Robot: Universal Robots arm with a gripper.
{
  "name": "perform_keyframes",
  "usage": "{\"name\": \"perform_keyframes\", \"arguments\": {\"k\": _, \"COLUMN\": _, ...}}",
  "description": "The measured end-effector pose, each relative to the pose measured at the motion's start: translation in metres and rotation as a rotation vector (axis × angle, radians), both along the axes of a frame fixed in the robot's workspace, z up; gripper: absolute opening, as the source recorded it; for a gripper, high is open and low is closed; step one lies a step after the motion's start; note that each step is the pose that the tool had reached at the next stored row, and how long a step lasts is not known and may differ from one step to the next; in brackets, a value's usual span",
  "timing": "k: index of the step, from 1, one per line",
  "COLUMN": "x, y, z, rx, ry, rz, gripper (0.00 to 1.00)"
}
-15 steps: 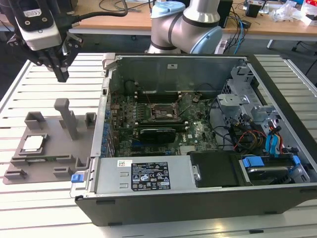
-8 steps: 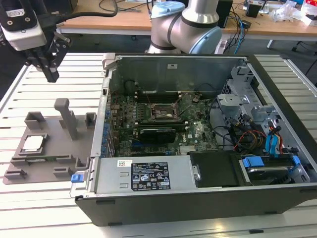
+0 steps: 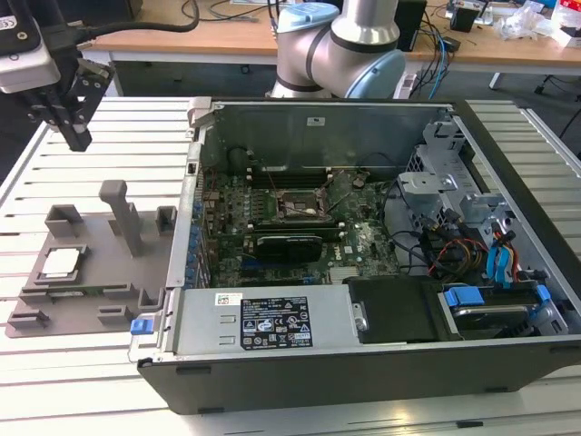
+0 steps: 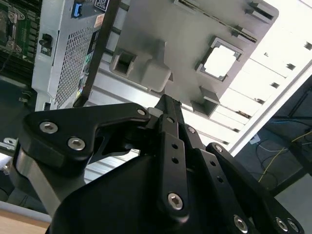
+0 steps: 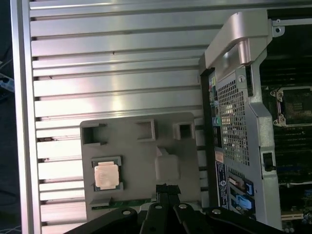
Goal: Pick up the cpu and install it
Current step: 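Reach for the cpu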
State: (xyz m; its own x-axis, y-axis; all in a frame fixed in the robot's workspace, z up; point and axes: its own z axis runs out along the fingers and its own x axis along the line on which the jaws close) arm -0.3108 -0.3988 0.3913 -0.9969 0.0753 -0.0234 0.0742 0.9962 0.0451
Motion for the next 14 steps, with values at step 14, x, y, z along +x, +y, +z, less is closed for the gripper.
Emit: {"name": "perform_keyframes", "arguments": {"k": 14, "x": -0.0284, "y": 0.0001, "z": -0.0006, "rx": 0.0, "ry": 0.0001, "rz": 0.0, "gripper": 0.11}}
